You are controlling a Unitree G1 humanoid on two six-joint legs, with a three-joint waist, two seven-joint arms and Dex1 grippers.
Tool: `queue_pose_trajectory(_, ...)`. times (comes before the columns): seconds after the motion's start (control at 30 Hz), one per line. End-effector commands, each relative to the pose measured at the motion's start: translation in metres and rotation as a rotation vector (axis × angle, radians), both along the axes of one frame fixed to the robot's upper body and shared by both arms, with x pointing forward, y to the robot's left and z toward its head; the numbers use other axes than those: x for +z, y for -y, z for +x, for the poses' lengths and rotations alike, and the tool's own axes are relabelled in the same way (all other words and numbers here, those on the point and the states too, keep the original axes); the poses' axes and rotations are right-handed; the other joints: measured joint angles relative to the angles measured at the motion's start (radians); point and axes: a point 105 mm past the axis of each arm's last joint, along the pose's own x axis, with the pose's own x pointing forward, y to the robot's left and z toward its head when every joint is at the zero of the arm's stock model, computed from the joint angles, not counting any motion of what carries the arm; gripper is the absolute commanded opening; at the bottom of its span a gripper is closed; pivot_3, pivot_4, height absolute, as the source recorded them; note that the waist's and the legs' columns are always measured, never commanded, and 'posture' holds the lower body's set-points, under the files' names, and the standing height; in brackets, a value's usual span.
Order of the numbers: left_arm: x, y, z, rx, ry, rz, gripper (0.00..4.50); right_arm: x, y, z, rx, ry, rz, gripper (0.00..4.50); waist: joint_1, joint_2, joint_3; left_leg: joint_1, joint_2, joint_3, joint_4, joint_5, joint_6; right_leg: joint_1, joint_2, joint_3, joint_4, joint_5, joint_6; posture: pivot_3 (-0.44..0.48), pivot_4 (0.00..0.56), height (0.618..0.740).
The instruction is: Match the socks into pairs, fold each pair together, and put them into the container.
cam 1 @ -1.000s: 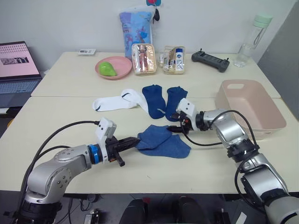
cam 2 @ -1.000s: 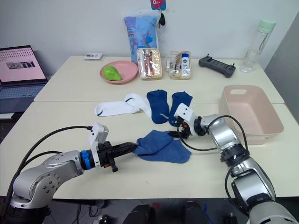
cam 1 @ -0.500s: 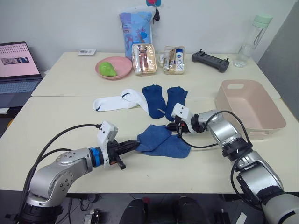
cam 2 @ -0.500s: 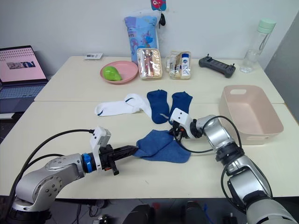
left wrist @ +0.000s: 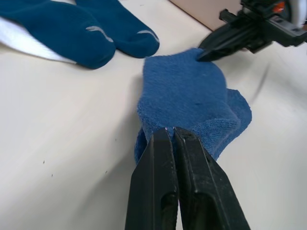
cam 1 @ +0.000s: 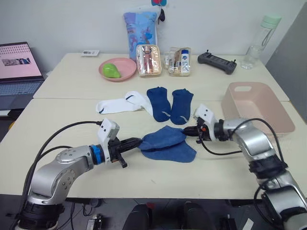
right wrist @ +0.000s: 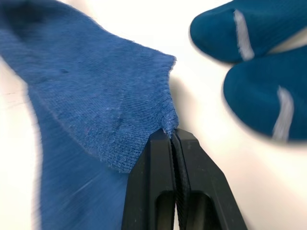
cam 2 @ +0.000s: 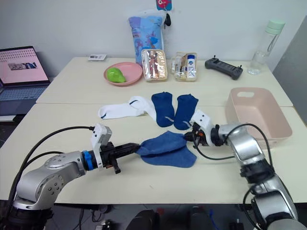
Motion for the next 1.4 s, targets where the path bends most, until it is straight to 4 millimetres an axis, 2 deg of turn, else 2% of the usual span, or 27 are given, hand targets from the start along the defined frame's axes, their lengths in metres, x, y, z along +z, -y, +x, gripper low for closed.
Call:
queue_pose_trajectory(0.03, 0.004, 0.004, 0.001, -0.053, 0.032, 0.023, 0.0, 0.018, -0.002, -0.017, -0.015, 0.032, 0.058, 0.03, -0.002, 0.0, 0.0, 0.0, 0.0, 0.0, 0.0, 0.0, 0.0, 0.0, 0.0, 0.0, 0.0, 0.0, 0.0, 0.0, 0.15, 0.74)
queue_pose_trajectory(0.13, 0.0, 0.012, 0.004, -0.105, 0.034, 0.048, 0.0, 0.014, 0.002, -0.033, -0.091, 0.009, 0.094, 0.03, 0.004, 0.0, 0.0, 0.0, 0.0, -0.001, 0.0, 0.0, 0.0, 0.0, 0.001, -0.001, 0.0, 0.0, 0.0, 0.0, 0.15, 0.74)
queue_pose_trajectory(0.3, -0.003, 0.014, 0.009, -0.135, 0.039, 0.071, 0.0, 0.007, 0.002, -0.044, -0.155, -0.011, 0.109, 0.03, 0.002, 0.0, 0.0, 0.0, 0.0, 0.0, 0.0, 0.0, 0.0, 0.0, 0.0, 0.0, 0.0, 0.0, 0.0, 0.0, 0.15, 0.74)
queue_pose_trajectory(0.67, -0.004, 0.015, 0.028, -0.162, 0.075, 0.106, 0.0, -0.004, 0.006, -0.054, -0.269, -0.02, 0.123, 0.03, 0.002, 0.0, 0.0, 0.0, 0.0, -0.001, 0.0, 0.0, 0.0, 0.0, 0.002, 0.0, 0.0, 0.0, 0.001, 0.0, 0.15, 0.74)
queue_pose_trajectory(0.9, -0.002, 0.026, 0.029, -0.194, 0.102, 0.089, 0.0, -0.003, 0.006, -0.056, -0.306, -0.006, 0.147, 0.03, 0.001, -0.001, 0.0, 0.0, 0.0, -0.001, 0.0, 0.0, 0.0, 0.0, 0.002, 0.0, 0.001, -0.001, 0.001, 0.0, 0.15, 0.74)
queue_pose_trajectory(1.4, -0.003, 0.027, 0.03, -0.18, 0.135, 0.092, 0.0, -0.009, 0.007, -0.06, -0.319, -0.036, 0.15, 0.03, 0.001, -0.001, 0.0, 0.0, 0.0, -0.001, 0.0, 0.0, 0.0, 0.0, 0.002, 0.0, 0.001, -0.001, 0.001, 0.0, 0.15, 0.74)
